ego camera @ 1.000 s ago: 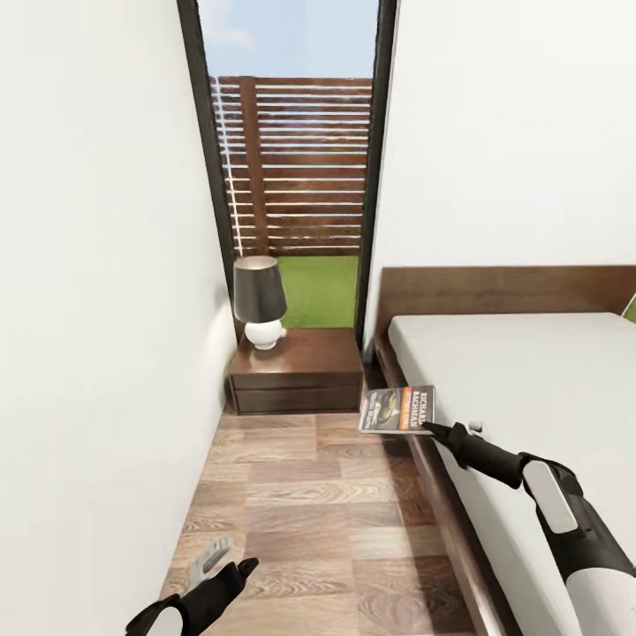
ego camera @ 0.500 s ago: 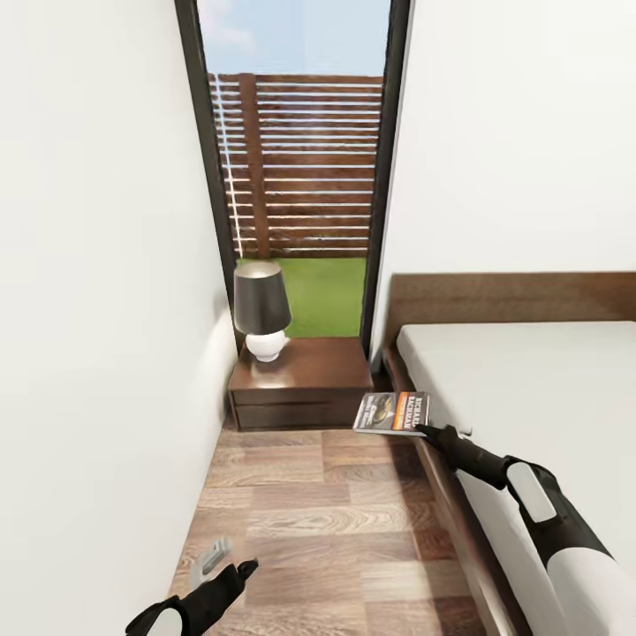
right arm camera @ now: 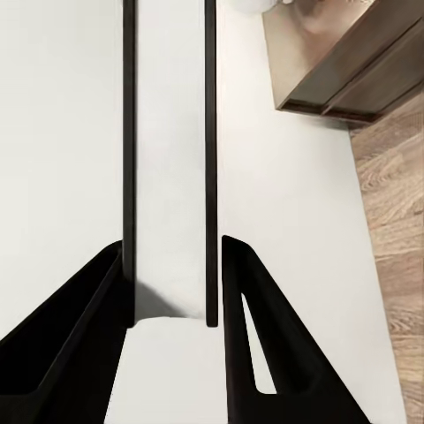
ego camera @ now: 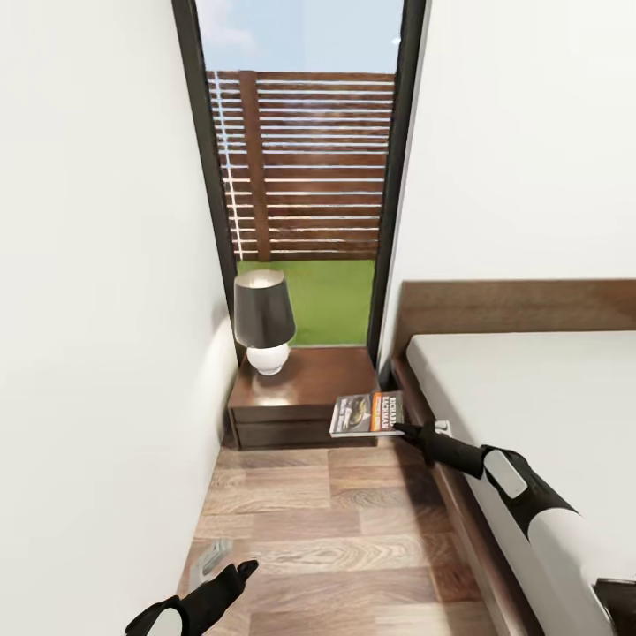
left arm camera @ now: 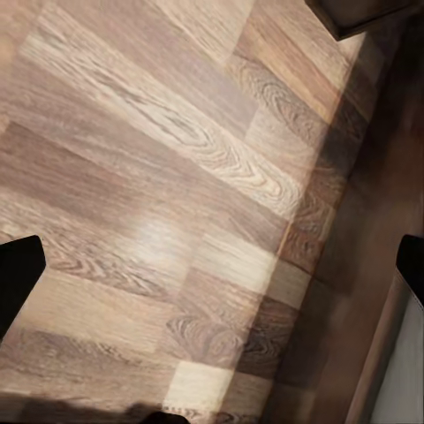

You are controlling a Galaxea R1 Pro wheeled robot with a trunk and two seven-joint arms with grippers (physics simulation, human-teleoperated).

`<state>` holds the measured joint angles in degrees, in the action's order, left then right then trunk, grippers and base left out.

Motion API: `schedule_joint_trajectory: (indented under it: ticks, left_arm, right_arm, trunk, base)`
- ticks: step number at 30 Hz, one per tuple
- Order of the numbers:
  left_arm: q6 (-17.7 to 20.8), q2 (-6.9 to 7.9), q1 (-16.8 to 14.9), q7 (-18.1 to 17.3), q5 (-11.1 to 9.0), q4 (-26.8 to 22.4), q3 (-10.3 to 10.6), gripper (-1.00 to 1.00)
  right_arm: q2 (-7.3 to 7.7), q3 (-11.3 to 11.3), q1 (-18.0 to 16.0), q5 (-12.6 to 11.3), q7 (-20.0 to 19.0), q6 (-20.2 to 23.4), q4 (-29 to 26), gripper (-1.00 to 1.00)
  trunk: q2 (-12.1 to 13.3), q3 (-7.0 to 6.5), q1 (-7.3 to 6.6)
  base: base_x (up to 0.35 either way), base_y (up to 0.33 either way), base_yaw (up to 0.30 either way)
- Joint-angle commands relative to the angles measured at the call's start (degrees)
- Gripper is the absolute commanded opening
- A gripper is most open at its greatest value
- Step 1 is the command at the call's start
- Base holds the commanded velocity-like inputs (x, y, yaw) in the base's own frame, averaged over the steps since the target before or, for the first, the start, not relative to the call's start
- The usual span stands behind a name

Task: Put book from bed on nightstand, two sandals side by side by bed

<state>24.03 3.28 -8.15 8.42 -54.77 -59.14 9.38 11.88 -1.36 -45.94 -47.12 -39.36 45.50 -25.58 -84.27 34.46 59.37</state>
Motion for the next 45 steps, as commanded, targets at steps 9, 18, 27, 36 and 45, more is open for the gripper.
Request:
schedule_joint_trajectory:
  ticks: [9,18,27,36,45]
  left_arm:
    - [-0.02,0.06,-0.03,0.54,-0.41,-0.10,0.19,1.00]
    - [0.08,0.25,-0.03,0.45,-0.48,-0.10,0.16,1.00]
    - [0.89,1.22,0.14,0.33,-0.46,-0.05,-0.10,1.00]
    - [2.42,4.57,0.89,0.44,-0.06,3.96,0.42,1.00]
    - [2.08,7.28,2.53,0.56,4.10,7.15,1.19,1.00]
  right_arm:
    - [0.12,0.26,-1.33,-0.33,0.99,0.78,2.18,-1.00]
    - [-0.41,0.39,-1.58,-0.39,6.78,1.10,2.30,-1.00]
    - [-0.61,0.52,-2.03,0.05,11.11,3.23,2.09,-1.00]
    - [-0.71,0.62,-2.20,1.06,15.17,3.17,1.35,-1.00]
    - [-0.72,1.36,-2.01,1.30,15.57,2.93,-0.21,-1.00]
  trunk:
    - [-0.03,0.06,0.03]
    - [-0.03,0.06,0.03]
    - [-0.03,0.06,0.03]
    - [-0.03,0.06,0.03]
    - [-0.03,0.06,0.03]
  base:
    - [0.328,0.029,0.000]
    - [0.329,0.004,0.000]
    - [0.329,0.000,0.000]
    - [0.329,0.000,0.000]
    - [0.328,0.000,0.000]
